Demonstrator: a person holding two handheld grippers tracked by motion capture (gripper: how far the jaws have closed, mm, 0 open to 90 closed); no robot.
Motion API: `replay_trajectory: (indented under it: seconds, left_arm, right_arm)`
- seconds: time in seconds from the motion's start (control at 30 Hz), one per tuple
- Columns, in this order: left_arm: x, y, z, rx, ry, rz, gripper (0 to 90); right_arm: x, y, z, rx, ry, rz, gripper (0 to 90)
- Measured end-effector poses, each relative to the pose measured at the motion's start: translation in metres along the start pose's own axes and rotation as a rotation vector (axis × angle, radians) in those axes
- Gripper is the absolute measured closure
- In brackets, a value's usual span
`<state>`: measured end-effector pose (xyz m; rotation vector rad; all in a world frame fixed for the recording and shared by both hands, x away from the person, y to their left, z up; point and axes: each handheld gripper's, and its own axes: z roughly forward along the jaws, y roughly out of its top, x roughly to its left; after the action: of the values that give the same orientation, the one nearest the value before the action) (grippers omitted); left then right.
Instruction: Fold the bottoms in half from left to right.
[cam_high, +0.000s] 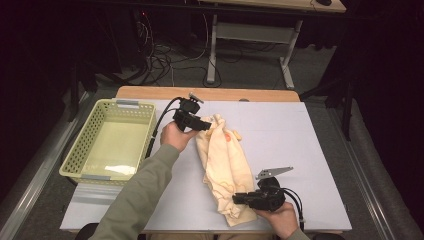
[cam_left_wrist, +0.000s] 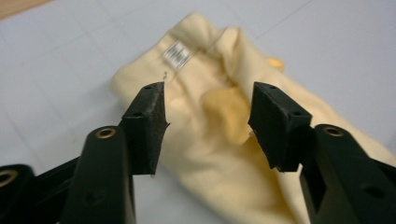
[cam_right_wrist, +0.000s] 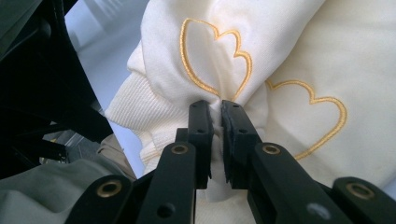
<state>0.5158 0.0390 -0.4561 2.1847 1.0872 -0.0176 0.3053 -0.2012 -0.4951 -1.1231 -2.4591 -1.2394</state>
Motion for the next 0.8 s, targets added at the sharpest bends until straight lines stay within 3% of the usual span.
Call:
replay_trajectory:
  seconds: [0.23,0.37,0.43,0.6,0.7,0.8]
  left_arm:
    - [-0.004,-0.001,-0.032,-0.03,0.082,0.034,42.2]
    - [-0.002,-0.007,-0.044,-0.049,0.098,0.021,42.2]
    - [0.001,-0.014,-0.046,-0.032,0.115,0.01,42.7]
    - [0.014,-0.033,-0.037,0.031,0.136,-0.065,57.2]
    - [0.019,-0.042,-0.026,0.069,0.123,-0.084,68.4]
    - [0.021,-0.047,-0.015,0.091,0.104,-0.108,73.9]
  right_arm:
    - [0.0,0.0,0.001,0.007,-0.009,-0.011,80.0]
    - [-0.001,0.0,0.001,0.007,-0.014,-0.012,78.0]
    - [-0.001,0.0,0.001,0.009,-0.014,-0.012,76.8]
    - [0.0,0.0,0.0,0.008,-0.018,-0.018,70.5]
    - [0.0,0.001,0.0,0.01,-0.022,-0.026,62.7]
    - [0.001,0.002,0.0,0.014,-0.027,-0.035,61.7]
